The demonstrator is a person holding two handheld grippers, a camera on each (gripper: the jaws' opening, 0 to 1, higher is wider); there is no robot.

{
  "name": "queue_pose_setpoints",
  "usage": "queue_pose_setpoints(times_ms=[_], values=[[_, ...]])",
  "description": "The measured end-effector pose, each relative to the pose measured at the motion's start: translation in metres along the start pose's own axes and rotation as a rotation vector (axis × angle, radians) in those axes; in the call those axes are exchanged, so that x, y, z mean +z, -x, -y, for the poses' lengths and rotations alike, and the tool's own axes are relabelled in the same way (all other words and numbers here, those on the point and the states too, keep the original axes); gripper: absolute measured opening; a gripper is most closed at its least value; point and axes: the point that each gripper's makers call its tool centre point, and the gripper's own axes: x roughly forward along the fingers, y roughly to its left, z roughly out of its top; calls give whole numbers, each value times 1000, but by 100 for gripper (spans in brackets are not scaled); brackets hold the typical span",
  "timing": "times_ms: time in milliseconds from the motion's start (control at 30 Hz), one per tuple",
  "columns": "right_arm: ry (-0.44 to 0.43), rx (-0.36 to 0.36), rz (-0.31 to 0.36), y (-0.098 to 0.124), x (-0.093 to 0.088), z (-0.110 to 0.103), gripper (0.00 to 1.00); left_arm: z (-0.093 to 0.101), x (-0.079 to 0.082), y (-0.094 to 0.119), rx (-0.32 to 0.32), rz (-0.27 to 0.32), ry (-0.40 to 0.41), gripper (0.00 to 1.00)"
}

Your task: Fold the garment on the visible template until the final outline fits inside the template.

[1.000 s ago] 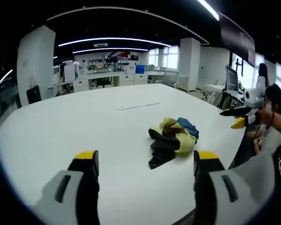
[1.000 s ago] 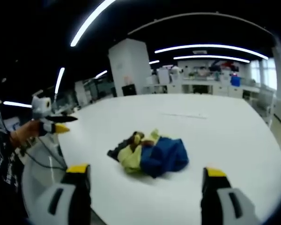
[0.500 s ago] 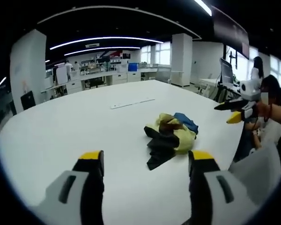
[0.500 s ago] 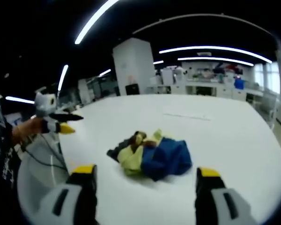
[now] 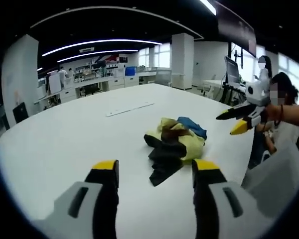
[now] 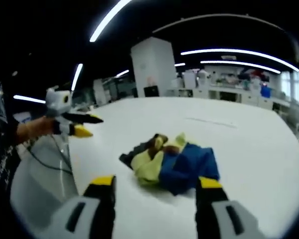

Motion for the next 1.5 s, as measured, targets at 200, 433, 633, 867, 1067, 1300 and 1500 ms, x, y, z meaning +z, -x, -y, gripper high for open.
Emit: queue_pose_setpoints(times_ms=[200,433,633,867,1067,1300,1500], values=[[7,34,-23,-14,-8,-7,51,7,-3,-17,-29,4,24,50],[-4,40,-35,-22,-13,-5,35,12,-6,-35,-59,-9,16,46],[-4,42,-41,-29,-19,4,27,13,-11,-52,-85,-29,-2,42],[16,40,-69,-39,-27,11,18,2,-25,-74,-110,-68,-47,36],[22,34,-93,-44,-30,13,13,1,-33,-89,-145,-100,-49,32],[12,43,-99,-48,-28,14,9,7,-33,-105,-185,-118,-15,31],[7,60,-105,-50,-29,12,7,16,-38,-115,-244,-145,0,26]])
